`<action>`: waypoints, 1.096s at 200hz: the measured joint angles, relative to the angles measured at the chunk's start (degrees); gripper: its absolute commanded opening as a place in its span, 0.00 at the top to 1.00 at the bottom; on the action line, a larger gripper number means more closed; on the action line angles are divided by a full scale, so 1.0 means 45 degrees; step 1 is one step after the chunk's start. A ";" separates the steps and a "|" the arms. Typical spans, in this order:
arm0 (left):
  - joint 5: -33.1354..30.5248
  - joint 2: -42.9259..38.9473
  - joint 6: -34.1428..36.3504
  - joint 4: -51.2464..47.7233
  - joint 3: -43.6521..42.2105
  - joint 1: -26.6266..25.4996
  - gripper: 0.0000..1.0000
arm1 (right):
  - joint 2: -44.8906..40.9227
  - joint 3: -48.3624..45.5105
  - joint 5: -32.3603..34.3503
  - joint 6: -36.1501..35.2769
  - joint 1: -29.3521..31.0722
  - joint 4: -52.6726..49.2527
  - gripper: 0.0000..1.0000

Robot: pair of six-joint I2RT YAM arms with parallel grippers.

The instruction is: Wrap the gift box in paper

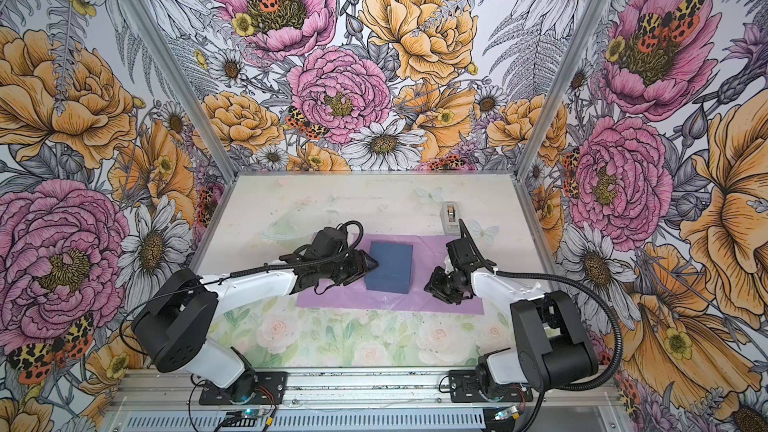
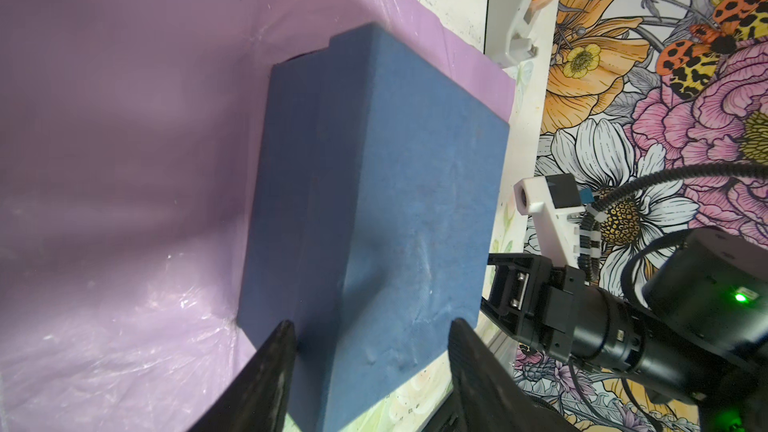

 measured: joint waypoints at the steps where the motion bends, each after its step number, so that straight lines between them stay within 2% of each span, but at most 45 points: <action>1: 0.0000 0.0000 0.0000 0.0000 0.0000 -0.0010 0.40 | 0.0000 0.0000 0.0005 0.0000 0.0000 0.0000 0.64; 43: 0.0000 0.0000 0.0010 -0.0015 0.0000 -0.0068 0.39 | -0.0112 0.0000 0.0010 -0.0049 -0.0005 -0.0005 0.55; 64: -0.0189 -0.0102 0.0204 -0.0593 0.0175 -0.0068 0.39 | -0.0865 0.0010 -0.0117 -0.0141 -0.0515 -0.0136 0.50; 82: -0.0554 -0.0316 0.0729 -0.1710 0.0957 -0.0068 0.39 | -0.1758 0.0175 -0.0534 -0.0432 -0.1758 -0.0447 0.47; 102: -0.0627 -0.0447 0.1472 -0.2336 0.2297 -0.0083 0.41 | -0.2249 0.0670 -0.1137 -0.1054 -0.3881 -0.0942 0.42; 126: -0.0325 -0.0087 0.2288 -0.2419 0.3784 -0.0262 0.43 | -0.1758 0.1258 -0.1545 -0.2098 -0.6494 -0.1501 0.38; 141: 0.0010 0.0534 0.2730 -0.2438 0.4527 -0.0495 0.44 | -0.1039 0.1627 -0.1554 -0.2783 -0.7363 -0.1928 0.36; 185: 0.0641 0.2769 0.3750 -0.3191 0.5503 -0.0729 0.44 | 0.0806 0.2987 -0.0947 -0.4750 -0.7728 -0.2885 0.34; 219: 0.0908 0.3361 0.3993 -0.3662 0.5503 -0.0486 0.44 | 0.1967 0.3589 -0.0845 -0.5639 -0.7713 -0.3075 0.35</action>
